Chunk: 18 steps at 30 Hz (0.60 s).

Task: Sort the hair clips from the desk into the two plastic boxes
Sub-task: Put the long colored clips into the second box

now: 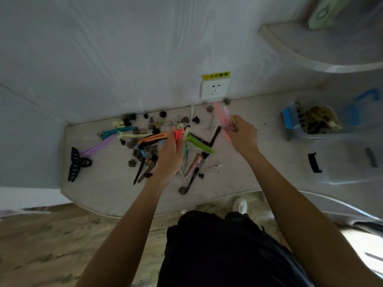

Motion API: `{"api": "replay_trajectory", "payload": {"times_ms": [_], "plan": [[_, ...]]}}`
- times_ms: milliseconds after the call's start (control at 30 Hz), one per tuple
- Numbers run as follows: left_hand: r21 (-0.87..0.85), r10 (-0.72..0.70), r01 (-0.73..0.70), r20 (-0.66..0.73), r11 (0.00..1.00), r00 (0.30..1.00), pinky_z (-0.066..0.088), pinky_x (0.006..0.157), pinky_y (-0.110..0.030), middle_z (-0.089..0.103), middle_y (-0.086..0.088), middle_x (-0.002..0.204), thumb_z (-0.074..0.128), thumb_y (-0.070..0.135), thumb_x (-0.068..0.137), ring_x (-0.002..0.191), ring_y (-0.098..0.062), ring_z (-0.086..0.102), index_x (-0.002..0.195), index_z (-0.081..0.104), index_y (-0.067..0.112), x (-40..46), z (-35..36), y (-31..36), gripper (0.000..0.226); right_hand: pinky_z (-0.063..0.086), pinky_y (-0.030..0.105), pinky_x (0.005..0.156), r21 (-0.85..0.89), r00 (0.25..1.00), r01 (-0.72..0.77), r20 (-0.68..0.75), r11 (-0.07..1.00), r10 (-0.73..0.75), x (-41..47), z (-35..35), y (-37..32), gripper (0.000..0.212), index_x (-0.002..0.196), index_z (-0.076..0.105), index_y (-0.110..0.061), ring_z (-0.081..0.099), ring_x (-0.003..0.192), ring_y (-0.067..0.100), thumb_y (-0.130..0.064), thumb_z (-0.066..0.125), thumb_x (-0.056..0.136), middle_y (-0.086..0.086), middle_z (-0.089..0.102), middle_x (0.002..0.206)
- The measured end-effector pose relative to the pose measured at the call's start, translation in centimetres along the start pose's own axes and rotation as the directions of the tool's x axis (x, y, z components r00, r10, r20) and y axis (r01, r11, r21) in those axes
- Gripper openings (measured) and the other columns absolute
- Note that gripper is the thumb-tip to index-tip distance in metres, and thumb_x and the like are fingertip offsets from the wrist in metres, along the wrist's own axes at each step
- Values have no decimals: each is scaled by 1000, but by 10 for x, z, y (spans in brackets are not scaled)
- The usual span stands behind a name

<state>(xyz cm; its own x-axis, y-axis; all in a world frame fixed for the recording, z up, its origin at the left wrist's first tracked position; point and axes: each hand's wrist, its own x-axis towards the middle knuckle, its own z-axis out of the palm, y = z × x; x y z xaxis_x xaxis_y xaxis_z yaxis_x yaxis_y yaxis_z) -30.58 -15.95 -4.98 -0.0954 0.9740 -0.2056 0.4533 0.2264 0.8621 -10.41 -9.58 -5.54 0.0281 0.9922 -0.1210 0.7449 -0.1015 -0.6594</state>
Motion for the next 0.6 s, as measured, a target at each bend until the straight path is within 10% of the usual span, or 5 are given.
{"api": "replay_trajectory", "payload": {"times_ms": [167,300,600], "plan": [[127,104,-126,164,984,981,30,49,-29,42,0,60,38,21,99,48,-15,43,99,44,13,4,37,35,9,44,42,58,124,990,35,-138,992,-18,-23,-75,47,33,87,60,-14,54,63,30,-46,58,83,19,58,69],[189,230,-282,259,941,938,28,61,-26,54,-15,84,42,12,97,76,-28,57,111,48,-4,3,106,76,22,25,27,56,-158,977,38,-201,987,-70,-56,-165,116,25,81,61,-5,51,61,22,-30,64,84,10,51,63],[185,265,-334,321,924,909,42,67,-33,62,-9,96,41,22,97,78,-25,60,111,49,6,-9,220,135,23,45,39,82,-557,984,114,176,823,-17,-30,-216,215,17,94,67,-10,62,98,35,-24,61,85,18,68,98]]}}
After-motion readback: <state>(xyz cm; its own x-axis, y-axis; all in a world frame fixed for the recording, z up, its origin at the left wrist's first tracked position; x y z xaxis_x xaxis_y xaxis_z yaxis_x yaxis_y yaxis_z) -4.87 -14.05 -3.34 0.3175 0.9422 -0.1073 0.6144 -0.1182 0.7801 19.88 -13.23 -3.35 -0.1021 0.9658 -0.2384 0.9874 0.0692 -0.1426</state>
